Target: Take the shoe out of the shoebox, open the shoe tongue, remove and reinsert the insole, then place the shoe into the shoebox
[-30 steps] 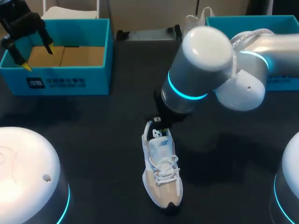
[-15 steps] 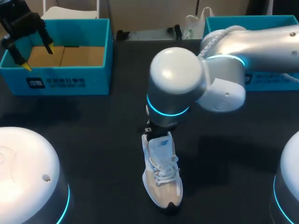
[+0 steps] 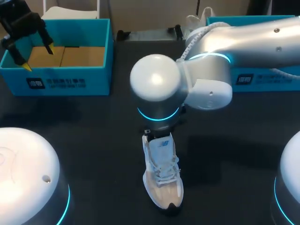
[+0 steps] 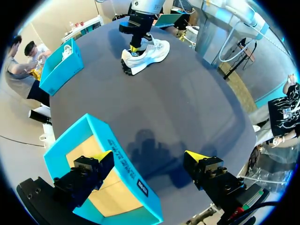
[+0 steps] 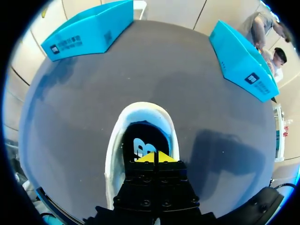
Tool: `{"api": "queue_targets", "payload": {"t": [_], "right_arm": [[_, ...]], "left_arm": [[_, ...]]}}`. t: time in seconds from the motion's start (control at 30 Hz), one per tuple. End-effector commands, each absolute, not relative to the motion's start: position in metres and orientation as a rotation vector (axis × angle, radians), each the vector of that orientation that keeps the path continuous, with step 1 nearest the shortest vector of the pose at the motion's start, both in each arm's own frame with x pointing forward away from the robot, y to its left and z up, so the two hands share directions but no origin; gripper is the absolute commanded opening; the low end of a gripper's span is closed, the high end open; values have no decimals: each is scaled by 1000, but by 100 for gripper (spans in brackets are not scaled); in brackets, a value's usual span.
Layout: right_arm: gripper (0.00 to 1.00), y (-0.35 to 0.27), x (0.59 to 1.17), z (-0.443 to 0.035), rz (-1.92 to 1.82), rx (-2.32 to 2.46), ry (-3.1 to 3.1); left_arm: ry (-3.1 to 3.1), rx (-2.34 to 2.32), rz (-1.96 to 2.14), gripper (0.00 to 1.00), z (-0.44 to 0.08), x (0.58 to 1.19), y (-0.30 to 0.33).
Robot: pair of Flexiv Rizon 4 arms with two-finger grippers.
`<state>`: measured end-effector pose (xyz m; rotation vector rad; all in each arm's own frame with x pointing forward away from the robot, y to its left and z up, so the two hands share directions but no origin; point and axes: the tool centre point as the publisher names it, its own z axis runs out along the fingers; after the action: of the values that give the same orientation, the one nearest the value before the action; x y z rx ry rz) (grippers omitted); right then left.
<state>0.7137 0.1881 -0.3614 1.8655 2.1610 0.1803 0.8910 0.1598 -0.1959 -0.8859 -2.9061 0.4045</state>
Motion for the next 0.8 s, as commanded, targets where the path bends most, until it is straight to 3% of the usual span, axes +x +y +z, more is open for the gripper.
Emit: {"api": "queue_targets", "payload": {"t": [0.03, 0.8], "right_arm": [[0, 192, 716, -372, 152, 1859, 2139], [0, 186, 709, -374, 28, 1782, 2041]], "left_arm": [[-2905, -886, 401, 100, -196, 891, 160], [-2905, -886, 401, 100, -196, 891, 160]]}}
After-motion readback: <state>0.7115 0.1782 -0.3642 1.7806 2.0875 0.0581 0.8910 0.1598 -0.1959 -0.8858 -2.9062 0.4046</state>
